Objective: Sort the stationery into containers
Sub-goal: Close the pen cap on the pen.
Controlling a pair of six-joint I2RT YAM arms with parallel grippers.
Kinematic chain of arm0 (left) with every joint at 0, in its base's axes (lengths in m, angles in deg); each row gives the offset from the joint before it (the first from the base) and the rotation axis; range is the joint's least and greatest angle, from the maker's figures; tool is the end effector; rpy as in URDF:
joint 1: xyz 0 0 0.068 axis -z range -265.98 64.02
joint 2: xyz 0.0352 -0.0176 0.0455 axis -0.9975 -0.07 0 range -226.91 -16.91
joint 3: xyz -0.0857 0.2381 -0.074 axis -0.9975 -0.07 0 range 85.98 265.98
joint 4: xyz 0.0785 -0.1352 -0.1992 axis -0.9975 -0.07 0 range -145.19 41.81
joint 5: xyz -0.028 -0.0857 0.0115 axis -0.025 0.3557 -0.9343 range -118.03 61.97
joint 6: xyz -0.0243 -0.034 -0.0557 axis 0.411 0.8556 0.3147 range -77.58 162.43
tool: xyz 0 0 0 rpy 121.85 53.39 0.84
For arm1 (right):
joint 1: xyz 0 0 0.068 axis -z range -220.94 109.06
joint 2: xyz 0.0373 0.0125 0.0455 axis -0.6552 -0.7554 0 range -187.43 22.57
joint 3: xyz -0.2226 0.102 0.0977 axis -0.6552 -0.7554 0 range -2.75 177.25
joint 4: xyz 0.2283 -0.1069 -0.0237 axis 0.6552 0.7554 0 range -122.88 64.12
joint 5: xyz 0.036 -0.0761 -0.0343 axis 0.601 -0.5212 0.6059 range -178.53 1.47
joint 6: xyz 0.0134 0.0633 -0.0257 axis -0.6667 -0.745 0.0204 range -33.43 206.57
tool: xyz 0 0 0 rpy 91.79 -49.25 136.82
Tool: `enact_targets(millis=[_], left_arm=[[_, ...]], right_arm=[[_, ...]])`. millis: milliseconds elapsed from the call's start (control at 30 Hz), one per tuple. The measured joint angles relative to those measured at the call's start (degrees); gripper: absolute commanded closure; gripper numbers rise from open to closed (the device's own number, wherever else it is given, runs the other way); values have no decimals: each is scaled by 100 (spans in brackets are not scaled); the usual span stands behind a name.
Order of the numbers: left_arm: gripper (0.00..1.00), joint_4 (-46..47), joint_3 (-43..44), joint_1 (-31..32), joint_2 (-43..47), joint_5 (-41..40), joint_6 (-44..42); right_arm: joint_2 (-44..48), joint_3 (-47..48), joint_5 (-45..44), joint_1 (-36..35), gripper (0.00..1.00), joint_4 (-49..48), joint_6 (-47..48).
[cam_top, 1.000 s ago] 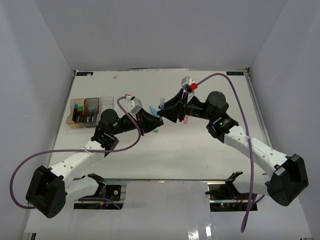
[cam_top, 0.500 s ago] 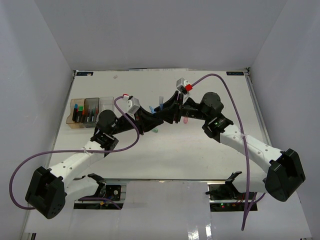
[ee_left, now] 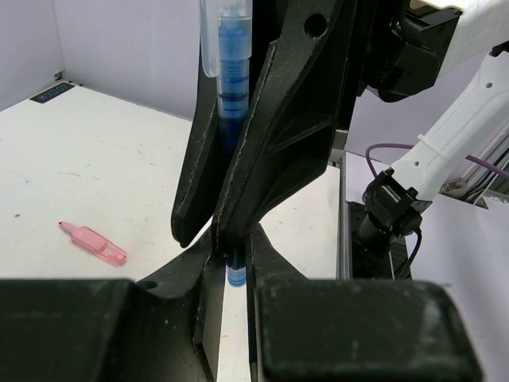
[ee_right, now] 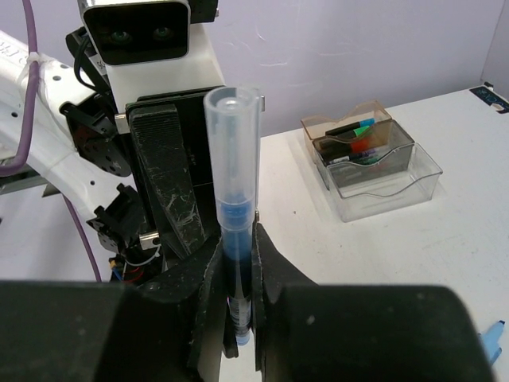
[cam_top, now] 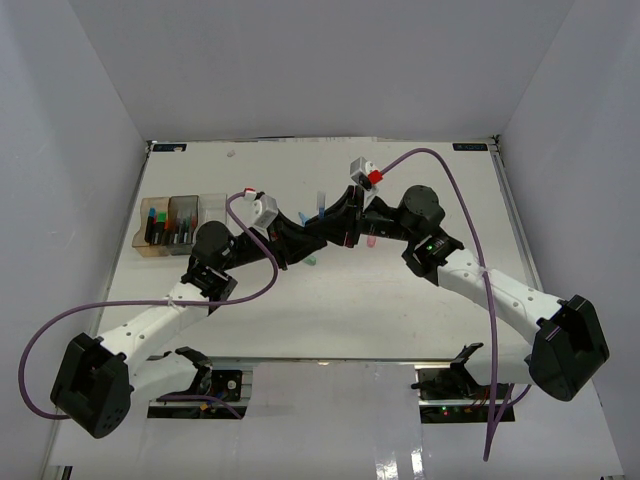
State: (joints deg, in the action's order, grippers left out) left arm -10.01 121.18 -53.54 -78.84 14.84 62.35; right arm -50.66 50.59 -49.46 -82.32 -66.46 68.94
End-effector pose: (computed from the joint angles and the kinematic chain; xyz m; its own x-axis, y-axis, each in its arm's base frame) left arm 0.1914 -0.1674 0.3083 -0.1684 -0.1890 -0.9674 0.9558 0.2088 -0.2072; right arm 0.2042 0.2275 0.3611 -0.1254 0.2028 -0.9712 -0.9808 0.1220 0.1521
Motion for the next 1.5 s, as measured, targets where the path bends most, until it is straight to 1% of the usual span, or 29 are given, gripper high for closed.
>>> enact_targets(millis=[33,100,133,233,267,333,367,500,667,733,800,900,1000,1100,1233,1333,1500], left_arm=[[76,0,-2,0,0,-2,7],[68,-7,-2,0,0,-4,0],[58,-13,-2,-2,0,-7,4],[45,-81,-7,0,35,-20,-26],[37,-127,-7,0,57,-24,-37],[32,-227,-7,0,109,-37,-63],[28,-306,-7,0,142,-48,-66],[20,-715,-7,0,323,-173,-116],[16,-1521,61,0,728,-649,-302],[16,-1926,295,-4,782,-844,-389],[15,-2273,678,-33,717,-975,-468],[16,-2645,1530,-131,396,-992,-562],[20,-2752,2267,-275,17,-925,-636],[24,-2881,2990,-549,-498,-551,-584],[28,-2900,3442,-835,-988,20,-413],[29,-2809,3375,-859,-1088,527,-275],[29,-2463,2789,-859,-855,1093,-175]], right_arm=[[0,-2,2,0,92,0,13],[0,-2,-4,-2,92,11,26],[0,-2,-11,-4,92,26,44],[4,-9,-70,-4,92,79,146],[17,-26,-105,-4,92,87,179],[70,-46,-173,13,92,203,278],[101,-52,-190,26,92,254,319],[227,-63,-273,151,92,455,485],[323,-68,-308,315,92,671,702],[323,-96,-286,313,92,723,767],[323,-166,-208,313,92,741,804],[275,-195,-17,313,92,820,868],[197,-188,234,313,92,896,955],[107,-133,483,313,92,1073,1058],[42,0,787,313,92,1209,1108],[20,138,962,313,92,1272,1145],[-81,404,1141,313,92,1285,1185]])
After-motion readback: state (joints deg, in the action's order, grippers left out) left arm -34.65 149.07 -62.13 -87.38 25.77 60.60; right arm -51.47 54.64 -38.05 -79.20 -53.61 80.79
